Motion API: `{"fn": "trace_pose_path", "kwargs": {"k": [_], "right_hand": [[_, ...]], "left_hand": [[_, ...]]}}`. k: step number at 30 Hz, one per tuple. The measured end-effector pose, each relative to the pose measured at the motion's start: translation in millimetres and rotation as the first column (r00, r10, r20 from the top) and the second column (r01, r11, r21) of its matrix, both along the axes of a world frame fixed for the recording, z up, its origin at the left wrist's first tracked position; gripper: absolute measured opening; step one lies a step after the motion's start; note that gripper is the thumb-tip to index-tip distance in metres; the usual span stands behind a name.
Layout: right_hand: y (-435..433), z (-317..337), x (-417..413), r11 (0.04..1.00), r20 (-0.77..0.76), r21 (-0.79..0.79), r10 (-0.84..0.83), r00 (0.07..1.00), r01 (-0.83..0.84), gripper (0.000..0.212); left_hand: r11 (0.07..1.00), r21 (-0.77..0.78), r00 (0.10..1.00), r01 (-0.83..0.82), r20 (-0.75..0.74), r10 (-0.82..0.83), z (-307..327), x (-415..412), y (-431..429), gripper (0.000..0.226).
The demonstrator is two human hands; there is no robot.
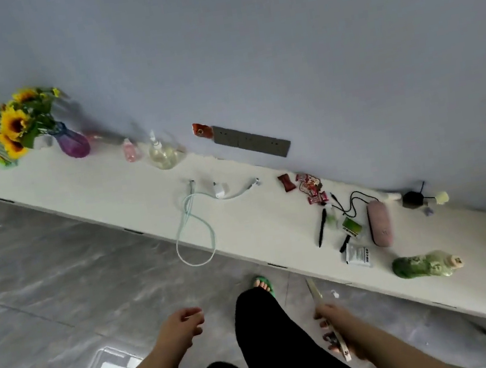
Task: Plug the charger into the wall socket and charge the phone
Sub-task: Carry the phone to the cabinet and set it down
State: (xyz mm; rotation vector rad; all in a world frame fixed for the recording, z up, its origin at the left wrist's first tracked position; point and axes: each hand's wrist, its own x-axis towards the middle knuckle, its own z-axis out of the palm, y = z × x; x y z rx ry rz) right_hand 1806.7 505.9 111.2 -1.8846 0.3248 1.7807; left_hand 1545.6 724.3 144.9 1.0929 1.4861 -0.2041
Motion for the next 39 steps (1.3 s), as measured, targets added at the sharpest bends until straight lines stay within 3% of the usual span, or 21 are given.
{"fn": "trace_pose_path", "kwargs": {"k": [4,7,9,10,11,12,13,14,18,21,23,31,39], "right_hand": [[62.5,1.5,24.5,1.000,0.022,0.025,0.015,1.000,-0.016,0.033],[108.1,-3.5,37.1,1.000,0.076,0.004,0.021,0.997,-0.021,0.048],[138.0,-11.5,42.2,1.000,0.108,-0.005,-0.015,0.994,0.016,0.052],[151.6,-17.1,44.6,0.999,0.127,-0.004,-0.039,0.991,0.040,0.056],[164.0,-23.7,46.3,0.998,0.144,-0.003,-0.062,0.988,0.063,0.060],[175.9,-30.7,46.7,0.996,0.159,-0.002,-0.083,0.984,0.084,0.063],[187.8,-38.3,46.6,0.995,0.177,-0.005,-0.100,0.979,0.102,0.065],[198.5,-46.5,46.0,0.993,0.203,-0.015,-0.110,0.973,0.115,0.068],[237.1,-78.6,43.2,0.988,0.323,-0.086,-0.095,0.942,0.129,0.069],[262.9,-106.0,43.5,0.978,0.410,-0.158,-0.060,0.910,0.136,0.061],[276.9,-125.2,44.3,0.963,0.477,-0.246,0.024,0.879,0.107,0.067],[297.4,-213.8,46.3,0.928,0.731,-0.364,0.232,0.642,0.079,0.087],[301.2,-260.2,26.8,0.915,0.862,-0.397,0.344,0.373,0.074,0.088]], "left_hand": [[0.999,0.031,0.999,0.038,0.010,-0.039,-1.0,51.3,53.4,0.006],[0.957,0.130,0.965,0.259,-0.066,-0.252,-9.7,84.6,94.1,0.017],[0.975,0.166,0.989,0.148,-0.013,-0.148,-20.9,109.8,118.8,0.007],[0.979,0.079,0.979,0.190,0.055,-0.194,-24.3,125.2,134.5,0.012],[0.950,0.123,0.954,0.287,0.054,-0.295,-35.7,139.5,148.4,0.023],[0.913,0.160,0.924,0.374,0.020,-0.382,-52.4,148.9,160.2,0.027],[0.913,0.082,0.917,0.399,-0.027,-0.398,-61.5,162.7,167.0,0.027],[0.861,0.107,0.866,0.498,-0.114,-0.487,-77.3,173.6,175.7,0.031],[0.748,0.031,0.737,0.663,-0.205,-0.644,-135.2,211.8,200.1,0.053],[0.572,0.014,0.540,0.820,-0.351,-0.765,-171.6,227.0,208.2,0.084],[0.530,-0.045,0.471,0.847,-0.398,-0.787,-195.6,229.9,210.3,0.106],[0.526,0.160,0.541,0.835,-0.416,-0.732,-272.3,229.0,217.0,0.145],[0.582,0.071,0.552,0.810,-0.426,-0.716,-291.9,237.1,210.7,0.166]]}}
